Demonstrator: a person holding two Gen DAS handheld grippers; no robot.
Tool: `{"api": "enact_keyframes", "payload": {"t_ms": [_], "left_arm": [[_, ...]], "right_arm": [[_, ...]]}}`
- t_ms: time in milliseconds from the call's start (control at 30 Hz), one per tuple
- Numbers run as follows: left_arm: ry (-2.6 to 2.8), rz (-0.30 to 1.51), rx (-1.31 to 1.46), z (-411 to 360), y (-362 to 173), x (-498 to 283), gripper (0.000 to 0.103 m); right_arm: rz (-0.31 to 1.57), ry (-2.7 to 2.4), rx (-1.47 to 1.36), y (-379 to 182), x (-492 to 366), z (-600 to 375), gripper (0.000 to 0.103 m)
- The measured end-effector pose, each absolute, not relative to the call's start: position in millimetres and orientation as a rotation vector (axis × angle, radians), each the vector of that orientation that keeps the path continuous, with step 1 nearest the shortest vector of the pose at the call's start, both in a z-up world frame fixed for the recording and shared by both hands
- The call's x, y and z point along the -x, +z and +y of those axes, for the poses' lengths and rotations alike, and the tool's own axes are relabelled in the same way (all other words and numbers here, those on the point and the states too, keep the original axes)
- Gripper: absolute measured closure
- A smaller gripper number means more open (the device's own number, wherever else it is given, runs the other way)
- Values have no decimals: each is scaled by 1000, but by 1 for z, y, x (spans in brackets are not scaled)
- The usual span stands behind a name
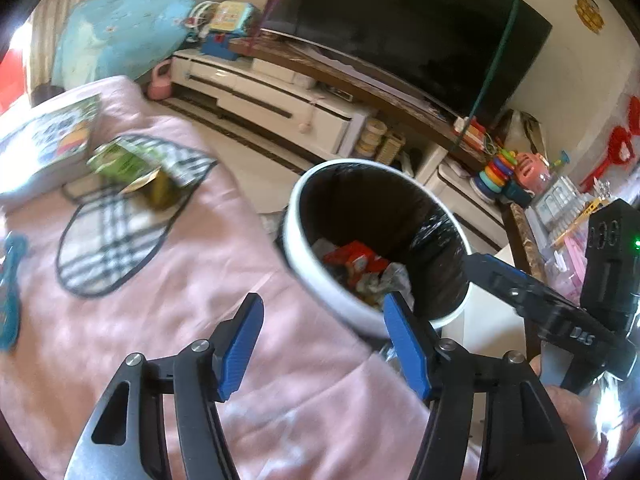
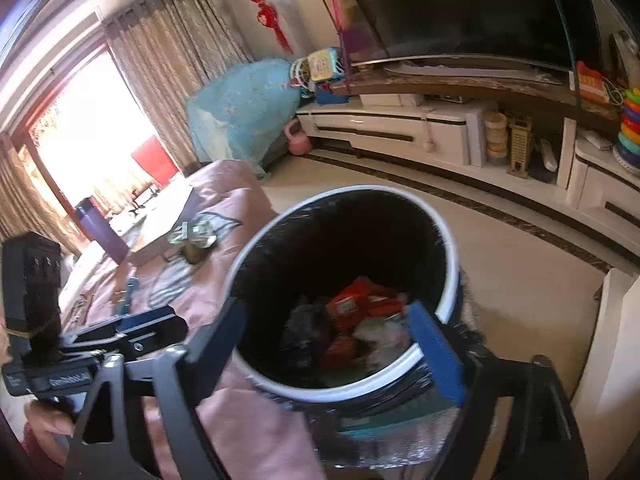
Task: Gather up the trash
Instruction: 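Open both tools to drop the blue bag and red wrapper into the bin, then move both open tools back over the bed toward the two milk bottles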
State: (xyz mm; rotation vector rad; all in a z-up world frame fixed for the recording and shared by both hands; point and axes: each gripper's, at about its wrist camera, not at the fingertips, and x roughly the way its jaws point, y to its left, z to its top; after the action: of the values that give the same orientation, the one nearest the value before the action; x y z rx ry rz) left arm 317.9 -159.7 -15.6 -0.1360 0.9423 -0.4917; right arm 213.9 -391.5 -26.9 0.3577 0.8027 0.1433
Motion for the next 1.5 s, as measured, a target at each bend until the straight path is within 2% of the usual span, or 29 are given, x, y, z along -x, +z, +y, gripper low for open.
{"api": "enact_keyframes", "payload": {"t_ms": [167, 467, 1100, 1200, 1267, 1333, 1500], "left_arm": [[-432, 934, 170, -118, -15, -288, 40], [-312, 930, 263, -30, -9, -240, 40], [35, 882, 344, 138, 19, -184, 40], [72, 882, 350, 152, 17, -187, 40], [93, 887, 355, 159, 15, -189, 40], [110, 890, 364, 163, 12, -192, 40], [121, 896, 381, 167, 6, -203, 40]], "right_arm": [[780, 174, -381, -23, -200, -366, 7], [811, 264, -426, -32, -191, -307, 7], [896, 505, -210, -44, -226, -123, 8], [900, 540, -170, -45, -240, -93, 16], [912, 553, -149, -50, -249, -75, 29], [929, 562, -131, -56, -258, -62, 35], [971, 550, -101, -73, -283, -36, 36]]}}
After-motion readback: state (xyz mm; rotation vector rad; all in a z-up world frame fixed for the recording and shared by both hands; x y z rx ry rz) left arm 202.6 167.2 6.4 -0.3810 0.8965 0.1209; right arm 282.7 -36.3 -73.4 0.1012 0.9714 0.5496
